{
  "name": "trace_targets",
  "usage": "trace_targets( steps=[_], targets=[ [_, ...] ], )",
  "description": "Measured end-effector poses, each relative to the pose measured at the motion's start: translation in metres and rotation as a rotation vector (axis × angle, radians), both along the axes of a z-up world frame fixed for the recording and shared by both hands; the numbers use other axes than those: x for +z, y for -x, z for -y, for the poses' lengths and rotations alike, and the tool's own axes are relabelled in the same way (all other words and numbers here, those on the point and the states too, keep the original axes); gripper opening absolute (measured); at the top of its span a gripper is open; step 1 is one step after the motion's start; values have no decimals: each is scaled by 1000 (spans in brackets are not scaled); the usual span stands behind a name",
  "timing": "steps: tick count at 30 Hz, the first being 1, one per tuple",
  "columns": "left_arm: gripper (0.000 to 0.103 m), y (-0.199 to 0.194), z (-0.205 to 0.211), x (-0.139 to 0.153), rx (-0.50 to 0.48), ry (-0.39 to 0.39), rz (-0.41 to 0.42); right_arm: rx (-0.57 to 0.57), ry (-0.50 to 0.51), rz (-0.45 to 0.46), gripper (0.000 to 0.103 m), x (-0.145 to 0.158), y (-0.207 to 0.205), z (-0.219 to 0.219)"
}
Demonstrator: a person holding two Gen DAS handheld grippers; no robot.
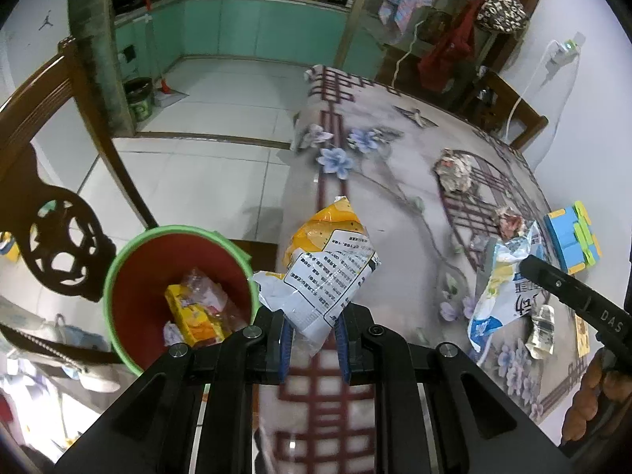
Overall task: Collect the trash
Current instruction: 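Carry wrapper and snack bag over the red bin and release both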
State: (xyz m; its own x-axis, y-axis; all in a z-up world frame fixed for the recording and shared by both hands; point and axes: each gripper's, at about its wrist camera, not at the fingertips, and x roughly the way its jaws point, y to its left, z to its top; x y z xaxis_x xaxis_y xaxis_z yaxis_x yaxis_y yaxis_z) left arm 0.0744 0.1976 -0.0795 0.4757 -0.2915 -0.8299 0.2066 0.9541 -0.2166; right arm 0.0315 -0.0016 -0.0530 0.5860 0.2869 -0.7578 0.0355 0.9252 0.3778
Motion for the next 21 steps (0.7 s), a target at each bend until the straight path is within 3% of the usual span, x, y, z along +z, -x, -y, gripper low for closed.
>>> trace_targets(
  steps=[21],
  targets=[
    [17,-19,-103,-32,177,-28,-69,153,10,-12,2,-10,-48,-98]
  ],
)
